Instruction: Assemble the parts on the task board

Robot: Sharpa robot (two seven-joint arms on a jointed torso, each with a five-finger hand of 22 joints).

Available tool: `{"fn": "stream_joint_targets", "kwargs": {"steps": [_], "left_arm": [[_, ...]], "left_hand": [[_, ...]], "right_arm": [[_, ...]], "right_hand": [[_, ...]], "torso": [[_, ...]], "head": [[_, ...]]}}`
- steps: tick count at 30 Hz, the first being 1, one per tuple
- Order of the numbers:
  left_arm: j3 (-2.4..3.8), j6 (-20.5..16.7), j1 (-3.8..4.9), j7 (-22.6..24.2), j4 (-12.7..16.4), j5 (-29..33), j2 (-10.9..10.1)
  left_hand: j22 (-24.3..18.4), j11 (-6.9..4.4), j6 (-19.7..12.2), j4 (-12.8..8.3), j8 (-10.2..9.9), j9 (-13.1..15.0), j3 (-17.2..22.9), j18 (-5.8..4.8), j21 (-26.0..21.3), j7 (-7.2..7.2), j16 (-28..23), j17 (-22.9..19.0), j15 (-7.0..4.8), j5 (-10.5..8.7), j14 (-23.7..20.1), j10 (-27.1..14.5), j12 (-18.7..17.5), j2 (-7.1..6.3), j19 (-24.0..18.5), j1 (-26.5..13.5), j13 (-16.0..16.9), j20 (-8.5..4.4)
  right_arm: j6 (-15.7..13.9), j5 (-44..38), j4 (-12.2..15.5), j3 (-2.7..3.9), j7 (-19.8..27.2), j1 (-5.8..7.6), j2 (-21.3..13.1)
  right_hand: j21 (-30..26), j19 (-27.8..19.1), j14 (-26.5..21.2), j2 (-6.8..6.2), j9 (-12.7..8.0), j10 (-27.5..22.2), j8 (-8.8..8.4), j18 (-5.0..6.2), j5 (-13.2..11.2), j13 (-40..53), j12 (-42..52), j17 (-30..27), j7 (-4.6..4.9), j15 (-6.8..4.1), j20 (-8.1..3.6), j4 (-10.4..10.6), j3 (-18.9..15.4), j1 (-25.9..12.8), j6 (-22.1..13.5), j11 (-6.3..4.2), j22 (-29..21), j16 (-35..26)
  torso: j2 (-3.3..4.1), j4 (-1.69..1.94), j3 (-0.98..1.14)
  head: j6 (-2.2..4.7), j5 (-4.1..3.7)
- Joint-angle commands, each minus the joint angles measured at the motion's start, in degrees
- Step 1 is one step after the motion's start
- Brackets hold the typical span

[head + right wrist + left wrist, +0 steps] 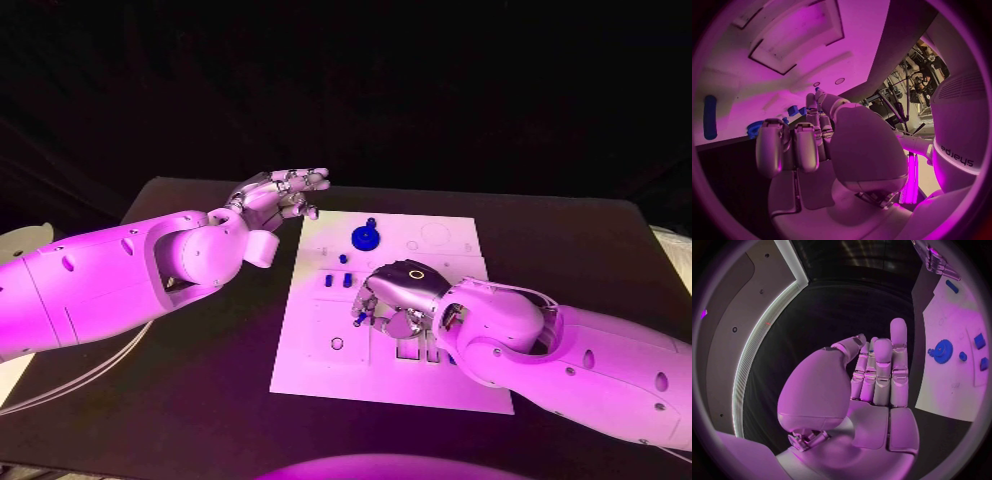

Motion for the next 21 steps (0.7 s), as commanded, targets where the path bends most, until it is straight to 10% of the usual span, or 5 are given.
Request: {"fn": "stream_joint_targets", "kwargs": {"steps": [1,21], "left_arm": [[0.03,1.1,0.02,0.1,0.2,-0.2,0.1],[0.03,1.8,0.02,-0.6,0.1,-0.7,0.1]], "left_hand": [[-0.1,0.10,-0.5,-0.4,0.1,-0.1,-0.1,1.04,-0.3,0.10,-0.2,-0.1,0.27,0.28,-0.1,-0.5,0.2,0.08,-0.5,-0.5,0.0,0.01],[-0.2,0.22,-0.8,-0.5,0.0,-0.1,-0.3,1.02,-0.4,0.22,-0.2,-0.4,0.36,0.28,-0.3,-0.9,0.4,0.02,-0.5,-0.7,0.0,0.07]], "right_arm": [[2.2,-0.1,-0.2,-0.03,0.7,-0.12,0.2],[3.6,-2.7,-1.9,-0.28,-1.6,-0.27,2.0]], "right_hand": [[0.2,0.1,3.9,0.36,0.1,-0.3,0.10,-0.14,0.4,-0.1,-0.4,3.8,0.57,0.13,-0.16,-0.2,0.2,0.0,0.0,0.24,-0.1,0.1],[0.1,0.1,3.9,0.34,0.1,-0.4,0.04,-0.11,0.4,-0.2,-0.4,3.8,0.64,0.18,-0.12,-0.2,0.2,-0.1,0.0,0.30,-0.2,0.0]], "torso": [[0.01,-0.03,0.03],[0.01,0.05,-0.02]], "head": [[-0.11,0.04],[-0.38,-0.09]]}}
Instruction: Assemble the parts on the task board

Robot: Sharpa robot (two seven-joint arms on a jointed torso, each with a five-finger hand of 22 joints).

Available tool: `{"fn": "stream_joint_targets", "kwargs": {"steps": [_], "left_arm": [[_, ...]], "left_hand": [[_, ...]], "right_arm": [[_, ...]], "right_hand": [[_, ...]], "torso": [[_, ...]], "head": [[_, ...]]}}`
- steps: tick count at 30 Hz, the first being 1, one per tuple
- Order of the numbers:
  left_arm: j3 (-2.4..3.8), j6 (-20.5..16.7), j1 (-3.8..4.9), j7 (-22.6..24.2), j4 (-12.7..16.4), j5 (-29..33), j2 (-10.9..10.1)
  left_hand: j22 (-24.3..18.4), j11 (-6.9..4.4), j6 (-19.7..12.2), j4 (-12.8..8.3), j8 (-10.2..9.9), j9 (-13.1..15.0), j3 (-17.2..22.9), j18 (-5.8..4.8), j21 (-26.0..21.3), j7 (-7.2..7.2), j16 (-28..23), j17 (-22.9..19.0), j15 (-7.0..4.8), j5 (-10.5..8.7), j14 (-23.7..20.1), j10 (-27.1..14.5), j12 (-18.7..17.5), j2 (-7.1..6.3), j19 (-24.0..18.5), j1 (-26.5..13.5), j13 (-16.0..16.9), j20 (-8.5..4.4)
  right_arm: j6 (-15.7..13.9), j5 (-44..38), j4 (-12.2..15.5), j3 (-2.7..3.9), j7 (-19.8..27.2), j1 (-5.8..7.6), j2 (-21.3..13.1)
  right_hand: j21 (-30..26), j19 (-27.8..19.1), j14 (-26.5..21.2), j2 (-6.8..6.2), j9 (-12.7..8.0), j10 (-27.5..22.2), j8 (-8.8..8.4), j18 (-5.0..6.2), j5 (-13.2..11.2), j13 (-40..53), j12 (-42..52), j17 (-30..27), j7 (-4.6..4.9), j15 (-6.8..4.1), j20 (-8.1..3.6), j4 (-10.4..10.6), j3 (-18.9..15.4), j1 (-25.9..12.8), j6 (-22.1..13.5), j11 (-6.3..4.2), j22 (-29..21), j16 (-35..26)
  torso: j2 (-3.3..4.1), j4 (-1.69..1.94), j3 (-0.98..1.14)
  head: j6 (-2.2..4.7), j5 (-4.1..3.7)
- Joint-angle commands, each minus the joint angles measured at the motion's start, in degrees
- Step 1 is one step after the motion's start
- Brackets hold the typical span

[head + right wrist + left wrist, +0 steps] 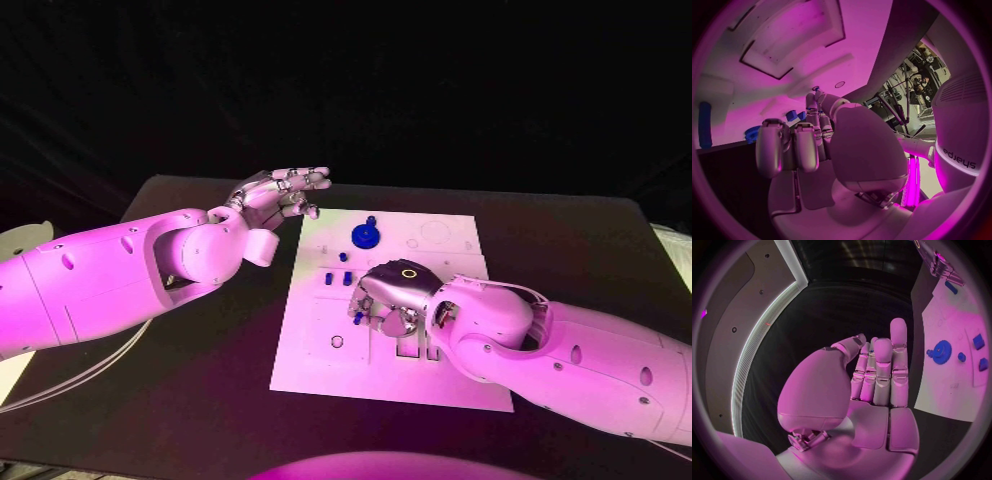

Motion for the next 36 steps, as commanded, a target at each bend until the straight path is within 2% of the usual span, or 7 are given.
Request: {"fn": "stream_joint_targets", "kwargs": {"steps": [1,13,19,24,27,30,36], "left_arm": [[0.03,1.4,0.02,-0.1,0.2,-0.4,0.1],[0.03,1.7,0.02,-0.4,0.0,-0.4,0.0],[0.02,1.7,0.02,-0.5,0.0,-0.4,0.0],[0.02,1.7,0.03,-0.5,0.1,-0.4,-0.1],[0.02,1.6,0.03,-0.5,0.1,-0.4,-0.1],[0.02,1.7,0.03,-0.6,0.1,-0.4,-0.1],[0.02,1.7,0.03,-0.7,0.1,-0.4,-0.2]], "left_hand": [[-0.1,0.01,-0.4,-0.3,0.0,-0.1,-0.1,1.02,-0.4,-0.19,-0.2,0.0,0.16,0.27,-0.1,-0.2,0.4,0.02,-0.5,-0.7,0.0,0.07],[-0.1,0.03,-0.5,-0.3,0.0,-0.1,-0.1,1.02,-0.4,-0.16,-0.3,-0.2,0.19,0.27,-0.1,-0.3,0.4,0.03,-0.5,-0.7,0.0,0.08],[-0.1,0.03,-0.5,-0.3,0.0,-0.1,-0.1,1.02,-0.4,-0.16,-0.3,-0.2,0.19,0.27,-0.1,-0.3,0.4,0.03,-0.5,-0.7,0.0,0.08],[-0.1,0.03,-0.5,-0.3,0.0,-0.1,-0.1,1.02,-0.4,-0.16,-0.3,-0.2,0.19,0.27,-0.1,-0.3,0.4,0.03,-0.5,-0.7,0.0,0.08],[-0.1,0.03,-0.5,-0.3,0.0,-0.1,-0.1,1.02,-0.4,-0.16,-0.3,-0.2,0.19,0.27,-0.1,-0.3,0.4,0.03,-0.5,-0.7,0.0,0.08],[-0.1,0.03,-0.5,-0.3,0.0,-0.1,-0.1,1.02,-0.4,-0.16,-0.3,-0.2,0.19,0.27,-0.1,-0.3,0.4,0.03,-0.5,-0.7,0.0,0.08],[-0.1,0.06,-0.5,-0.4,0.0,-0.1,-0.1,1.01,-0.5,-0.14,-0.3,-0.4,0.22,0.27,-0.2,-0.4,0.5,0.05,-0.5,-0.7,-0.1,0.11]], "right_arm": [[1.9,-2.2,-0.3,-0.21,-1.4,-0.22,0.2],[1.6,-3.2,0.1,-0.22,-1.7,-0.23,0.3],[3.5,-3.3,0.0,-0.23,-2.4,-0.23,0.6],[5.1,-3.2,-0.4,-0.34,-3.2,-0.22,0.9],[5.1,-3.0,-0.8,-0.43,-3.4,-0.22,1.1],[4.2,-2.7,-1.2,-0.56,-3.5,-0.22,1.3],[2.6,-2.5,-1.6,-0.65,-3.4,-0.22,1.5]], "right_hand": [[0.1,0.1,3.9,0.41,0.1,-0.3,0.10,-0.12,0.2,0.0,-0.2,3.8,0.56,0.17,-0.12,-0.2,0.2,-0.2,0.1,0.01,0.0,0.0],[0.1,0.1,3.9,0.42,0.1,-0.3,0.09,-0.13,0.2,0.0,-0.2,3.9,0.57,0.19,-0.11,-0.2,0.2,-0.2,0.1,0.03,0.0,0.1],[0.1,0.1,3.9,0.30,0.1,-0.3,0.05,-0.11,0.2,-0.1,-0.1,3.8,0.60,0.25,-0.06,-0.3,0.1,-0.5,0.1,0.08,-0.1,0.0],[-0.2,-0.1,3.8,-0.56,0.0,-1.6,-0.54,-0.04,0.2,-0.8,-0.3,3.5,0.82,0.59,0.22,0.0,-0.5,-2.2,-0.8,0.47,-0.5,-0.2],[-0.6,-0.4,3.7,-1.63,-0.4,-3.8,-0.90,0.05,0.5,-1.6,-0.3,3.2,1.37,1.13,0.61,0.6,-1.2,-3.8,-2.4,1.07,-0.9,-0.4],[-2.1,-1.4,3.4,-3.25,-1.8,-8.2,-0.96,0.55,0.6,-3.2,-0.1,1.9,2.12,2.01,1.41,1.3,-2.3,-5.4,-7.8,2.13,-3.2,-1.5],[-2.6,-1.7,3.3,-3.39,-2.2,-11.2,-0.85,0.69,0.5,-3.4,-0.1,1.3,2.54,2.43,1.92,1.3,-3.4,-5.4,-9.9,2.73,-3.9,-1.8]], "torso": [[0.00,0.02,-0.03],[-0.03,-0.01,0.02],[-0.03,-0.04,-0.03],[-0.04,-0.01,-0.05],[-0.04,0.01,-0.04],[-0.02,0.02,-0.05],[-0.03,0.01,-0.01]], "head": [[-0.10,-0.12],[-0.22,-0.07],[-0.25,-0.05],[-0.25,-0.06],[-0.29,-0.07],[-0.29,-0.07],[-0.31,-0.03]]}}
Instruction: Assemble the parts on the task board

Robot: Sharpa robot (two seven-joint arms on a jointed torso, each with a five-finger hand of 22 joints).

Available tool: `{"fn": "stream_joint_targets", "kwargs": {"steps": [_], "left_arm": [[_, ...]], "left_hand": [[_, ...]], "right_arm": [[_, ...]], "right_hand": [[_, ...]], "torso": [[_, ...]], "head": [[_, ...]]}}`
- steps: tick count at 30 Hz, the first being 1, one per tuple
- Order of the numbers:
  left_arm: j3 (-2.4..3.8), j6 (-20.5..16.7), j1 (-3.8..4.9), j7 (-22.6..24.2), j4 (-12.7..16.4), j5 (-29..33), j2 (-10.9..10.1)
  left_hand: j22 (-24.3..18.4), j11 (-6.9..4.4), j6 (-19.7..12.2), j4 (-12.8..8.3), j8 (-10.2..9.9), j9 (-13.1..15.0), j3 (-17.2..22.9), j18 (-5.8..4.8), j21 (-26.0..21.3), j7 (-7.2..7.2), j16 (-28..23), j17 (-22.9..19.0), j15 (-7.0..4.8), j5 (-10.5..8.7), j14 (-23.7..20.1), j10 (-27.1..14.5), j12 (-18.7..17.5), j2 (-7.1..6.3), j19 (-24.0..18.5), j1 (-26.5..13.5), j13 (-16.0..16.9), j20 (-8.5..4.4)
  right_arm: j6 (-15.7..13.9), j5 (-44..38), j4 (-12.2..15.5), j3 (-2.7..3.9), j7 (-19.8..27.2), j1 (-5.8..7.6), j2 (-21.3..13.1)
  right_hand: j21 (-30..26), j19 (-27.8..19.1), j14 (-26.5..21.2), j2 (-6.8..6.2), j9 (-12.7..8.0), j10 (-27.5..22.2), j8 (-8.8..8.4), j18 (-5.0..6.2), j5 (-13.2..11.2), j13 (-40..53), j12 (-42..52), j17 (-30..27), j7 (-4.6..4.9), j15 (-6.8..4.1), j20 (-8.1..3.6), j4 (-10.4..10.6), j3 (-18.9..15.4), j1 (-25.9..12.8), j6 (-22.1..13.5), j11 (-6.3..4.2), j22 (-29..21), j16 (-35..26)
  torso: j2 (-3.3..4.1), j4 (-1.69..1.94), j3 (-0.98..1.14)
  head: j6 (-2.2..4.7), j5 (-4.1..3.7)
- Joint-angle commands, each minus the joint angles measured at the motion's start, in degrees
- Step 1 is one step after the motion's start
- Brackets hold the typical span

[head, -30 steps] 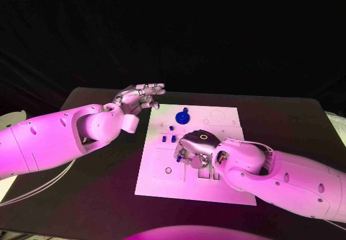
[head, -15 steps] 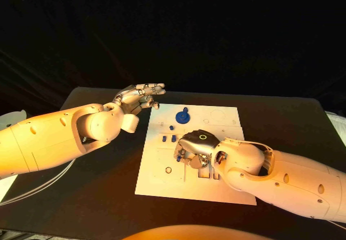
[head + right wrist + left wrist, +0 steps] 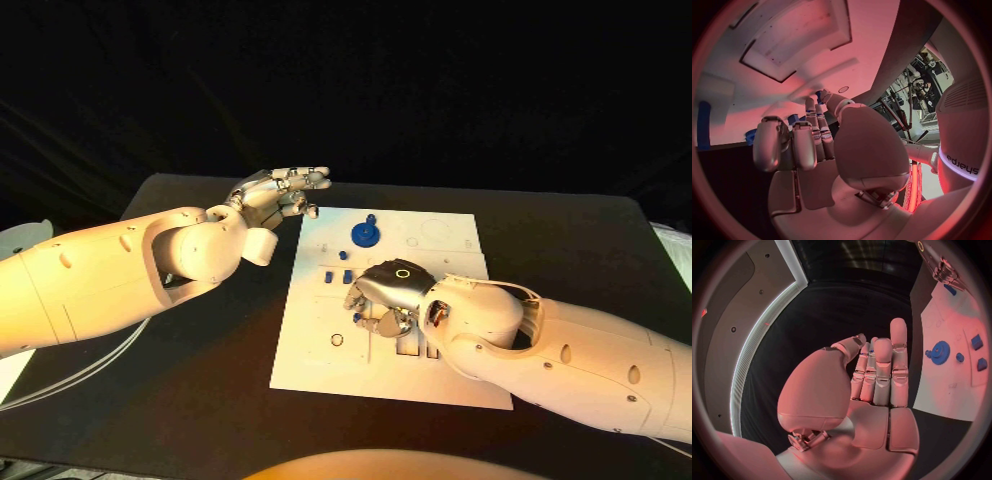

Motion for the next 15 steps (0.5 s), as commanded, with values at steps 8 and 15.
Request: {"fn": "stream_joint_targets", "kwargs": {"steps": [8,15], "left_arm": [[0.03,1.3,0.04,-0.1,0.0,-0.6,0.0],[0.03,1.4,0.04,-0.2,-0.1,-0.7,-0.1]], "left_hand": [[-0.1,0.06,-0.3,-0.4,0.0,-0.1,-0.1,1.01,-0.3,0.06,-0.3,-0.2,0.22,0.28,-0.2,-0.4,0.3,0.05,-0.5,-0.7,0.0,0.09],[-0.1,0.06,-0.3,-0.4,0.0,-0.1,-0.1,1.01,-0.3,0.06,-0.3,-0.2,0.22,0.28,-0.2,-0.4,0.3,0.05,-0.5,-0.7,0.0,0.09]], "right_arm": [[-2.9,-0.3,-0.1,-0.35,-0.7,-0.30,-0.9],[-4.6,0.2,3.5,-0.04,-0.5,0.03,-4.9]], "right_hand": [[-0.6,-0.1,3.2,-0.43,0.0,-0.8,0.04,0.78,0.2,-0.2,-0.2,1.0,0.14,0.40,0.33,0.2,-0.7,0.0,-0.4,0.24,-0.4,-0.6],[-0.9,-0.3,3.1,-0.62,0.0,-0.6,0.18,0.88,0.1,-0.1,0.1,0.5,0.10,0.41,0.39,0.2,-1.2,0.1,-0.1,0.21,-0.9,-1.0]], "torso": [[0.00,-0.01,0.07],[-0.04,-0.05,0.03]], "head": [[0.18,-0.05],[0.44,-0.35]]}}
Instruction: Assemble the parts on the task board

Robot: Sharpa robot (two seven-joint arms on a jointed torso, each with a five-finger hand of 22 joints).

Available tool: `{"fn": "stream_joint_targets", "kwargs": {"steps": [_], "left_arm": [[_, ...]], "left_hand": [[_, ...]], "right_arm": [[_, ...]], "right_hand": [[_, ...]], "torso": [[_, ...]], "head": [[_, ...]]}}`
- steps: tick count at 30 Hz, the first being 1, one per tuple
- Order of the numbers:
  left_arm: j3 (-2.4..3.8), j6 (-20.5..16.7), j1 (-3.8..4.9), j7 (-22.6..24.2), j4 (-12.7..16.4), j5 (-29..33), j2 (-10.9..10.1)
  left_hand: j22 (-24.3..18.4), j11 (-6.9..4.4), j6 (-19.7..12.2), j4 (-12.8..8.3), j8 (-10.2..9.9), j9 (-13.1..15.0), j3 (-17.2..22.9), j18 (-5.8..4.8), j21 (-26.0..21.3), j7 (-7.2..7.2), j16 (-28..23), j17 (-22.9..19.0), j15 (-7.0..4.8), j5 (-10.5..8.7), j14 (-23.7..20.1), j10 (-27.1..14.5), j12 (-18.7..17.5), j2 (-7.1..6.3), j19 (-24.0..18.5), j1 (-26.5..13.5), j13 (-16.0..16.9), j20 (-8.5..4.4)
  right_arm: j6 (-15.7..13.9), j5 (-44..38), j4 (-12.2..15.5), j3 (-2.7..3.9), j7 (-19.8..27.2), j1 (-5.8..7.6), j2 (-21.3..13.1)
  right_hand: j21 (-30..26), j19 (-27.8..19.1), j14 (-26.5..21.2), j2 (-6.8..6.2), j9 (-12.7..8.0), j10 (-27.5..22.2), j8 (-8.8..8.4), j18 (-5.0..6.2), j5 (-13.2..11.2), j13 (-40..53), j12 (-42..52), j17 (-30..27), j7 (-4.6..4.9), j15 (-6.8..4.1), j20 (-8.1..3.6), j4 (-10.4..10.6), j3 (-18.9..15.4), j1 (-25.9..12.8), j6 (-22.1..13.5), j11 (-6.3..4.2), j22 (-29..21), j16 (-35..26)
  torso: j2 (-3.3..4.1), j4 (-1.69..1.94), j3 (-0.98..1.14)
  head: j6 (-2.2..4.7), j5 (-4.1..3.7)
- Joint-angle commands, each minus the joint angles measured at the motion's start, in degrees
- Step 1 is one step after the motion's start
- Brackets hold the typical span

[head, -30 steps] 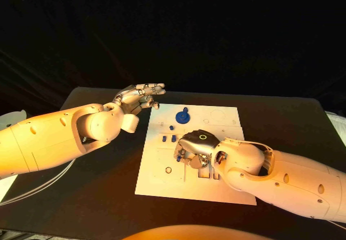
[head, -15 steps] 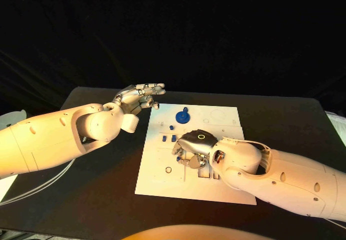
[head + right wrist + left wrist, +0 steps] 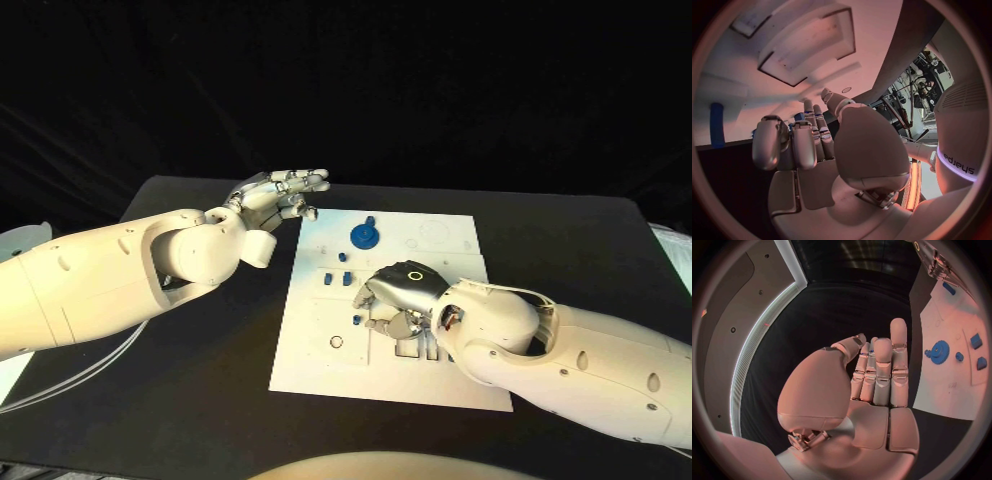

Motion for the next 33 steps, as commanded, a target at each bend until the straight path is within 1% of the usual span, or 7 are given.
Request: {"fn": "stream_joint_targets", "kwargs": {"steps": [1,3,6,11,15,25,33], "left_arm": [[0.03,1.2,0.03,0.0,0.0,-0.4,-0.1],[0.03,1.2,0.03,0.0,0.1,-0.4,-0.1],[0.03,1.1,0.03,0.0,0.1,-0.4,-0.2],[0.03,1.2,0.03,0.0,0.2,-0.4,-0.3],[0.02,1.3,0.03,0.0,0.3,-0.4,-0.2],[-0.02,1.5,0.03,0.0,0.2,-0.4,-0.2],[-0.04,1.6,0.03,0.0,0.2,-0.4,-0.2]], "left_hand": [[-0.1,0.06,-0.3,-0.2,0.0,-0.1,0.0,1.01,-0.3,0.06,-0.3,-0.1,0.22,0.28,-0.2,-0.4,0.3,0.05,-0.3,-0.7,0.0,-0.09],[-0.1,0.06,-0.3,-0.2,0.0,-0.1,0.0,1.01,-0.3,0.06,-0.3,-0.1,0.22,0.28,-0.2,-0.4,0.3,0.05,-0.3,-0.7,0.0,-0.09],[-0.1,0.06,-0.3,-0.2,0.0,-0.1,0.0,1.01,-0.3,0.06,-0.3,-0.1,0.22,0.28,-0.2,-0.4,0.3,0.05,-0.3,-0.7,0.0,-0.09],[-0.1,0.06,-0.3,-0.2,0.0,-0.1,0.0,1.01,-0.3,0.06,-0.3,-0.1,0.22,0.28,-0.2,-0.4,0.3,0.05,-0.3,-0.7,0.0,-0.09],[-0.1,0.06,-0.3,-0.2,0.0,-0.1,0.0,1.01,-0.3,0.06,-0.3,-0.1,0.22,0.28,-0.2,-0.4,0.3,0.05,-0.3,-0.7,0.0,-0.09],[-0.1,0.07,-0.4,-0.3,0.0,-0.1,0.0,1.01,-0.3,0.07,-0.3,-0.2,0.24,0.28,-0.3,-0.6,0.4,0.10,-0.4,-0.7,-0.1,-0.07],[-0.1,0.07,-0.4,-0.3,0.0,-0.1,0.0,1.01,-0.3,0.07,-0.3,-0.2,0.24,0.28,-0.3,-0.6,0.4,0.10,-0.4,-0.7,-0.1,-0.07]], "right_arm": [[-1.7,0.1,1.9,0.31,-0.6,0.42,-2.0],[-1.8,0.3,3.3,0.60,-1.0,1.12,-4.3],[-1.9,0.5,4.4,1.06,-1.7,2.19,-6.9],[-1.5,0.6,4.8,1.52,-3.1,3.72,-10.2],[-0.5,0.5,4.4,1.66,-3.9,4.34,-11.8],[2.0,0.1,3.3,1.72,-4.5,4.59,-12.7],[3.1,-0.4,1.8,1.64,-4.1,4.49,-11.4]], "right_hand": [[-0.5,-0.1,3.1,-0.50,0.0,0.4,0.19,0.90,0.2,0.0,0.3,0.4,-0.16,0.39,0.19,0.0,-0.5,0.4,0.1,-0.14,-0.2,-0.3],[-0.5,-0.1,3.1,-0.58,0.0,0.5,0.17,0.91,0.2,0.0,0.4,0.3,-0.24,0.35,0.18,0.0,-0.6,0.4,0.1,-0.20,-0.2,-0.4],[-0.6,-0.2,3.0,-0.85,0.0,0.6,0.09,0.94,-0.1,0.0,0.5,0.0,-0.42,0.29,0.15,0.1,-1.1,0.4,-0.1,-0.29,-0.3,-0.6],[-0.9,-0.2,3.0,-1.32,-0.1,-0.8,0.03,0.97,-0.7,-0.1,0.0,-0.4,-0.53,0.39,0.20,0.5,-3.1,0.6,-0.6,-0.19,-0.6,-0.8],[-1.0,-0.1,3.0,-1.19,-0.1,-1.8,0.04,0.97,-0.8,-0.1,-0.2,-0.5,-0.89,0.14,0.11,0.8,-4.5,1.3,-0.8,-0.48,-0.6,-0.9],[-0.9,0.0,3.1,-0.62,-0.1,-1.9,0.17,0.96,-0.8,0.0,0.0,-0.6,-1.50,-0.43,-0.41,1.2,-5.3,2.0,-0.5,-1.04,-0.6,-0.9],[-0.9,0.2,3.2,0.98,0.1,0.4,0.47,0.90,-0.7,0.0,0.7,-0.9,-2.04,-0.70,-0.73,1.7,-4.5,3.0,1.3,-1.49,-0.5,-0.9]], "torso": [[-0.04,-0.09,-0.04],[0.00,-0.17,-0.05],[-0.02,-0.26,-0.03],[-0.09,-0.40,-0.11],[-0.12,-0.37,-0.11],[-0.09,-0.38,-0.10],[-0.07,-0.29,-0.10]], "head": [[0.21,-0.24],[0.38,-0.48],[0.64,-0.80],[1.08,-1.44],[1.23,-1.62],[1.36,-1.83],[1.48,-1.89]]}}
